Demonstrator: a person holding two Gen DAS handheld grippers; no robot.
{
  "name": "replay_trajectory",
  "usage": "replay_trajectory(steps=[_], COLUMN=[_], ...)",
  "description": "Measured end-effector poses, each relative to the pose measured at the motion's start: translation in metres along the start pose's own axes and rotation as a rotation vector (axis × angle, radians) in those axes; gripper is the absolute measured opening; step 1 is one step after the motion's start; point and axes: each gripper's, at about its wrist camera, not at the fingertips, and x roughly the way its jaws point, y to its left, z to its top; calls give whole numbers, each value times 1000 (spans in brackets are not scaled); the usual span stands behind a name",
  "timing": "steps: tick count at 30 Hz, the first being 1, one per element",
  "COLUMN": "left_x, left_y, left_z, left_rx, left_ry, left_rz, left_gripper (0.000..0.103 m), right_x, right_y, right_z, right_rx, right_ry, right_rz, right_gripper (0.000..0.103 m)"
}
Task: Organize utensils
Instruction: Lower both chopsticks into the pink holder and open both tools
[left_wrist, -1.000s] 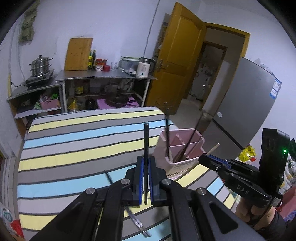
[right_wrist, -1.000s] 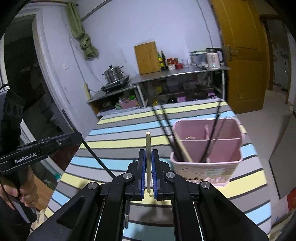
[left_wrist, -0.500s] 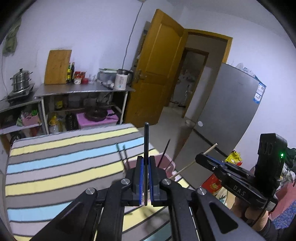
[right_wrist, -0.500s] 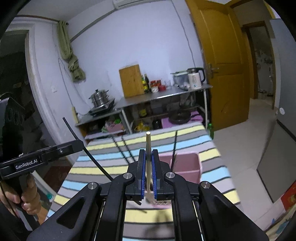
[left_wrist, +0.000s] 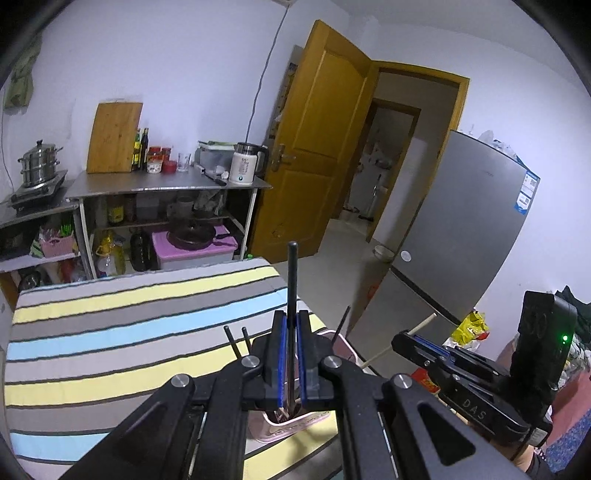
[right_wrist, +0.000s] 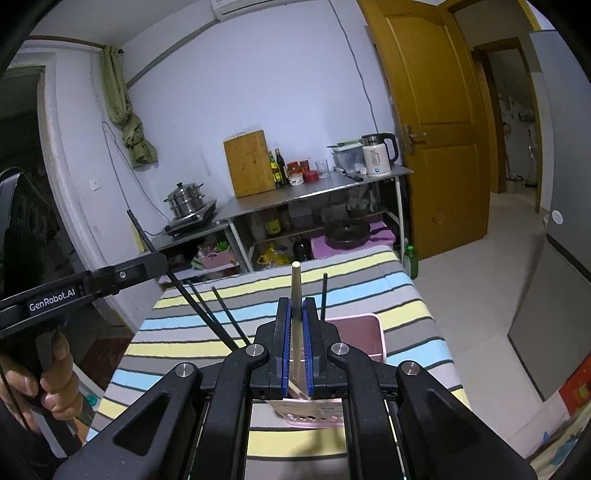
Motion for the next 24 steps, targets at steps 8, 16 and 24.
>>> replay_trajectory(steps=[8, 16, 24], left_x=[33, 57, 69], left_y=[10, 20, 26], left_z=[-21, -43, -56], left_rx=[-8, -17, -18], left_ry=[59, 116, 151], left_rz=[6, 20, 32], left_gripper=[5, 5, 5], right_x=[23, 47, 65], right_y=[-6, -11, -12], right_z=[-16, -30, -42], right_rx=[10, 15, 15], right_ry=[60, 118, 164], right_rz=[-13, -24, -33], right_gripper=[6, 6, 6])
